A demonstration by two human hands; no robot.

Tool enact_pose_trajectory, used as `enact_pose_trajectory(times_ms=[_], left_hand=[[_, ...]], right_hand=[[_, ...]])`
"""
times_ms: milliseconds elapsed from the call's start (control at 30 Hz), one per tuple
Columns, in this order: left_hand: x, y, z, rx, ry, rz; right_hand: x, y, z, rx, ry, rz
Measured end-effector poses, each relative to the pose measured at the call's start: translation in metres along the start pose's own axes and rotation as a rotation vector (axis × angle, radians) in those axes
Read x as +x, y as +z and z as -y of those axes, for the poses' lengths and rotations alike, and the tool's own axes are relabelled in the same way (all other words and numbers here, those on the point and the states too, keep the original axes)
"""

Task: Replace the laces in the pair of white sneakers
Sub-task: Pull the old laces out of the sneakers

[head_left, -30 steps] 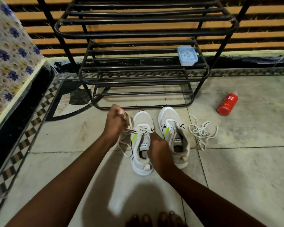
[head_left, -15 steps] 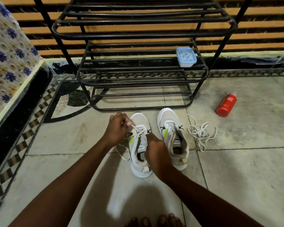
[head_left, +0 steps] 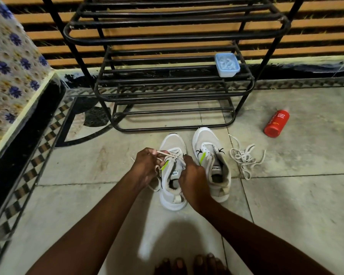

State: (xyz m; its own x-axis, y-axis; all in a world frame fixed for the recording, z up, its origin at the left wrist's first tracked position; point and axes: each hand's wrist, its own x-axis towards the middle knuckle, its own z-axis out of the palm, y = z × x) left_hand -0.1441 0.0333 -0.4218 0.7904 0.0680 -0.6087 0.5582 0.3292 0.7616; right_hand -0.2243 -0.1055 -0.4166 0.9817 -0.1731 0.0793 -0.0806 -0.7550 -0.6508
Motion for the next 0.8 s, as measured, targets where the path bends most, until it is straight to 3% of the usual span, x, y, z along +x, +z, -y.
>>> enact_pose_trajectory(times_ms=[133,300,367,433,533,600,633,700,767,800], left_hand=[[0.006,-0.007,-0.003,-0.222,-0.145,0.031],[0.013,-0.015,-0.003,-0.483,-0.083,-0.033],[0.015,-0.021,-0.011,-0.466,-0.081,-0.063],[0.015,-0.027,-0.013,-0.214,0.004,-0.121],[0.006,-0.032,-0.008,0.537,0.281,-0.197],[-0.002,-0.034,-0.004,0.802,0.425,-0.205],[-0.003,-0.036,-0.003,0.832,0.529,-0.149],[-0.002,-0.038,-0.004,0.822,0.643,0.143],[-0.001,-0.036,-0.007,0.964,0.579,0.415],[0.001,-0.034,-0.009,1.118,0.543,0.457]], right_hand=[[-0.001,0.0,0.0,0.011,0.021,0.013],[0.001,0.0,-0.004,0.018,0.031,0.017],[0.001,0.001,-0.007,0.033,0.026,0.024],[0.004,0.003,-0.009,0.007,0.012,0.035],[0.009,0.004,-0.01,0.042,-0.066,0.033],[0.013,0.004,-0.012,0.06,-0.163,0.036],[0.018,0.003,-0.014,0.049,-0.205,0.052],[0.031,0.0,-0.016,-0.005,-0.231,0.122],[0.045,-0.002,-0.015,-0.104,-0.232,0.211],[0.051,-0.003,-0.013,-0.159,-0.244,0.255]])
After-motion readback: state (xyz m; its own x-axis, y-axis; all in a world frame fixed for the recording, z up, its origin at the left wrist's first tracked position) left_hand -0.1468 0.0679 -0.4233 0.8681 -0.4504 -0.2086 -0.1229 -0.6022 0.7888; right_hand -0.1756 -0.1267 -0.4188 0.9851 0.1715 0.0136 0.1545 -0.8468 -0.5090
